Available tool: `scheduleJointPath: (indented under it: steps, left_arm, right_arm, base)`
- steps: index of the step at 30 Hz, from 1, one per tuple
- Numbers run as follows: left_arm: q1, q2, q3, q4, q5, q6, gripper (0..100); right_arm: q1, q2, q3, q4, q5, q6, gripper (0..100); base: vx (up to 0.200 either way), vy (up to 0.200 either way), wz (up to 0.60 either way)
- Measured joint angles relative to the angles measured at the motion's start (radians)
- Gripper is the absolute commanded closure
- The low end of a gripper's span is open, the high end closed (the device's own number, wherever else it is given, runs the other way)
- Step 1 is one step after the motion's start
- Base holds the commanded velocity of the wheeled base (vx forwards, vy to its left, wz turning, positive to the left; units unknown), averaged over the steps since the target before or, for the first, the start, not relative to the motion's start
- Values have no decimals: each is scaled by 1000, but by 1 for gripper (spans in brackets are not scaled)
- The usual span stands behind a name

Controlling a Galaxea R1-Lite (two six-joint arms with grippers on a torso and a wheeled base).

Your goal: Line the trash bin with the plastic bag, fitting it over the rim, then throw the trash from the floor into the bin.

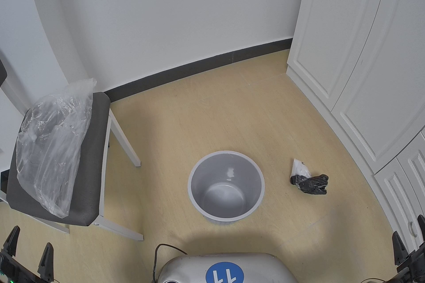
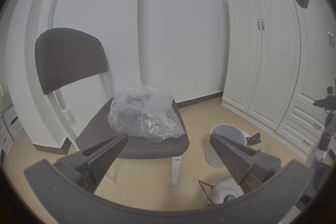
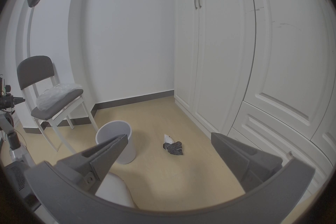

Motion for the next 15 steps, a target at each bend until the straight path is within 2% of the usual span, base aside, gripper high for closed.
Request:
scheduleJointPath:
  steps: [5,8,15]
  left_arm:
    - [0,0,0,0,-1,-23,0]
    - [0,0,0,0,4,-39,0]
    - [0,0,0,0,-22,30,0]
  right_arm:
    - [2,0,0,0,0,36,0]
    - [2,0,0,0,3,13,0]
    - [1,0,0,-4,16,-13,0]
  base:
    - [0,0,0]
    - [0,0,0]
    - [0,0,0]
